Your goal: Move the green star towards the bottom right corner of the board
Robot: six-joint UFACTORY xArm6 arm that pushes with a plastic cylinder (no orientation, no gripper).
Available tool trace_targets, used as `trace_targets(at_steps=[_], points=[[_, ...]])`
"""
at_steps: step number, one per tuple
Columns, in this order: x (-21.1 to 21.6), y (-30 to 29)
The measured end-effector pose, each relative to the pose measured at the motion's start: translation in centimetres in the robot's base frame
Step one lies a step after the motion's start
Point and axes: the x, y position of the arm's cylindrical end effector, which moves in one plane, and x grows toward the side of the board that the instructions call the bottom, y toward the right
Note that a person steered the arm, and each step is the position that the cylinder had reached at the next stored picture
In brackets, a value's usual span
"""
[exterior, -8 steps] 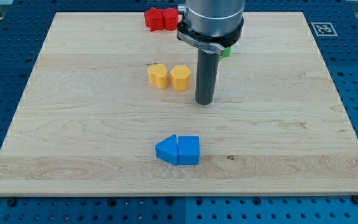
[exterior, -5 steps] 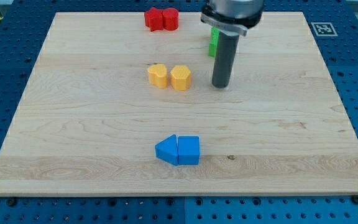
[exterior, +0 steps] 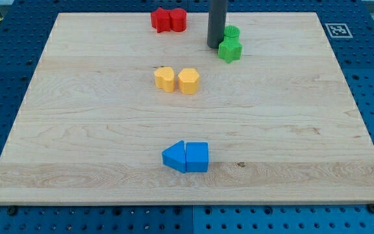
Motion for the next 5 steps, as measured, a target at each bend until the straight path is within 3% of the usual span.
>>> trace_targets(at_steps=[3,5], points=[[2.4,10.6],[5.8,11.9]])
